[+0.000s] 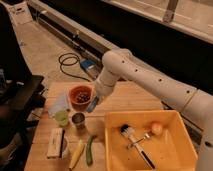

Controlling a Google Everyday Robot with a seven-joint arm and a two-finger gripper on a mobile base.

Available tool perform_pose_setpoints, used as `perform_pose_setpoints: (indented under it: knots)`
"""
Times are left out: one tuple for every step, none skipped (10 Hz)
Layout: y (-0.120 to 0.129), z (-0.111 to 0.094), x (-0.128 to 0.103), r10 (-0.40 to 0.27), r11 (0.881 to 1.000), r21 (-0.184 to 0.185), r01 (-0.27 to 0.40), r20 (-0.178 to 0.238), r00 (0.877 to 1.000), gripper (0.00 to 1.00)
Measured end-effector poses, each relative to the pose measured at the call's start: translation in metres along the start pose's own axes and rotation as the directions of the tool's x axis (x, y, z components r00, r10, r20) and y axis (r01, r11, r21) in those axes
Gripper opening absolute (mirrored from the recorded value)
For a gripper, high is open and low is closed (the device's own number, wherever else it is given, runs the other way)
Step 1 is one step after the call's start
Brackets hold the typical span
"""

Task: Place sponge in metal cup

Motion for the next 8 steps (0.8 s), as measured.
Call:
perform_pose_setpoints:
  knots:
    - [-0.012,0.006,-0.004,-0.028,0.999,0.026,0.028,0.013,1.0,0.0]
    - [-0.019,0.009,-0.007,-0.046,0.998,0.045,0.045,0.023,0.999,0.0]
    - [-0.03,0.015,-0.013,-0.076,0.995,0.072,0.073,0.041,0.996,0.0]
    - [-0.041,0.02,-0.019,-0.106,0.991,0.092,0.1,0.059,0.993,0.0]
    - [-0.054,0.028,-0.026,-0.136,0.985,0.114,0.126,0.086,0.987,0.0]
    - [-0.06,0.033,-0.031,-0.156,0.981,0.131,0.142,0.103,0.982,0.0]
    - [-0.066,0.038,-0.036,-0.181,0.975,0.155,0.161,0.128,0.975,0.0]
    - [-0.066,0.043,-0.038,-0.195,0.971,0.167,0.17,0.148,0.97,0.0]
